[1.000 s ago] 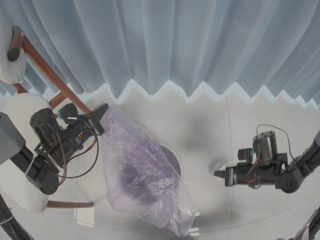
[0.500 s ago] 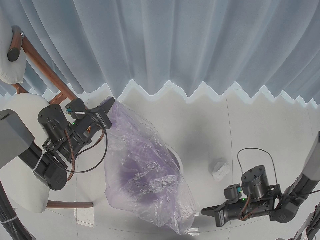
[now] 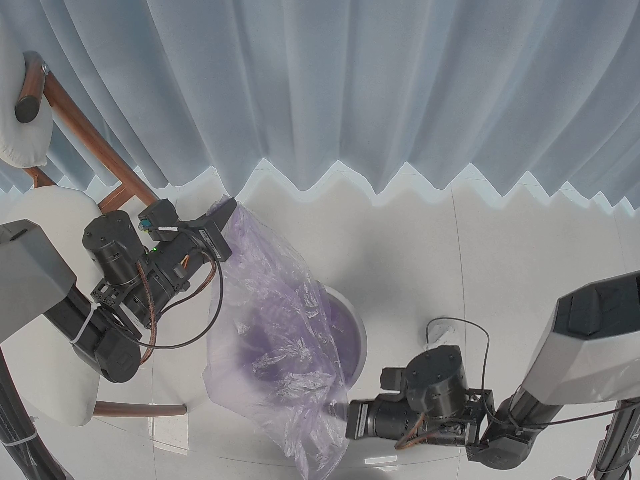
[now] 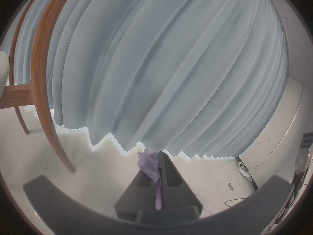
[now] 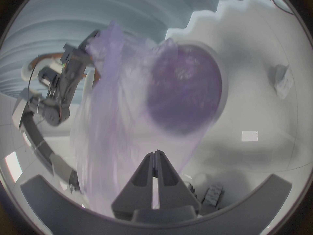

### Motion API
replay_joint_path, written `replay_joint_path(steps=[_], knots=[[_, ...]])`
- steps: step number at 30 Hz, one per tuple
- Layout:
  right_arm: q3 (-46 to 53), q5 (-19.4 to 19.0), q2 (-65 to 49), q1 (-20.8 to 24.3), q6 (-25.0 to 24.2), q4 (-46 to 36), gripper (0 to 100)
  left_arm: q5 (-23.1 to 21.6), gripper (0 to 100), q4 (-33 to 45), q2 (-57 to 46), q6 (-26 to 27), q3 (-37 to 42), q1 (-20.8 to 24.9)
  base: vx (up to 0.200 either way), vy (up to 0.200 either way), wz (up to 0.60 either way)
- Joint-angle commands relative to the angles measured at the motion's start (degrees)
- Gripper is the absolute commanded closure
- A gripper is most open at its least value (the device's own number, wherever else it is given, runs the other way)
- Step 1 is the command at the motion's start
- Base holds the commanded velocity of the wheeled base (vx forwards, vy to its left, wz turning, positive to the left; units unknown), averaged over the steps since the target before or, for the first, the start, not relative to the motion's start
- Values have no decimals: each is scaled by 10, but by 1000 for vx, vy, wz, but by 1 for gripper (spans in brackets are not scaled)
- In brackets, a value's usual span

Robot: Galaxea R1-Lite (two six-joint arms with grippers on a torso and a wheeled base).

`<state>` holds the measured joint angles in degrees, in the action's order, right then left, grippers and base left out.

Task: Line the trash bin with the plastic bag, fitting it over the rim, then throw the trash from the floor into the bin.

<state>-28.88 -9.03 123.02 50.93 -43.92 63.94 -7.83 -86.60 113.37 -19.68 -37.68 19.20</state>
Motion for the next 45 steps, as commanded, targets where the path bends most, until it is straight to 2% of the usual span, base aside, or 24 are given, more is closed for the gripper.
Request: replay_joint_path(steps=[1,7,11,12,13,14,19,20,26,36,41,42,45], knots=[[-65,33,24,-47,-13,14,100,4,100,-2,3,0,0,4,0,0,0],[-121,36,17,-136,-2,17,100,3,100,-4,19,0,-3,9,0,0,0],[-79,31,-31,-167,27,-20,100,2,100,-4,12,0,0,9,0,0,0],[-74,31,-33,-168,28,-22,0,2,100,-4,12,0,0,9,0,0,0],[-74,31,-33,-168,28,-22,0,2,100,-4,12,0,0,9,0,0,0],[-10,17,-82,-170,56,-41,0,2,100,-4,-2,0,6,9,0,0,0],[22,9,-134,-160,64,-43,0,-1,100,-2,-12,0,6,10,0,0,0],[20,9,-142,-140,64,-43,0,-1,100,-3,-12,0,7,14,0,0,0],[-6,5,-125,-94,66,-42,0,1,100,-3,-12,0,12,28,0,0,0],[-109,6,-51,-90,66,-44,0,2,100,-4,-13,1,16,29,0,0,0],[-118,6,-36,-80,66,-44,0,2,100,-4,-13,1,15,29,0,0,0],[-117,6,-31,-79,66,-43,100,1,100,-4,-13,1,15,29,0,0,0],[-116,7,-17,-79,66,-40,100,2,100,-4,-13,1,15,29,0,0,0]])
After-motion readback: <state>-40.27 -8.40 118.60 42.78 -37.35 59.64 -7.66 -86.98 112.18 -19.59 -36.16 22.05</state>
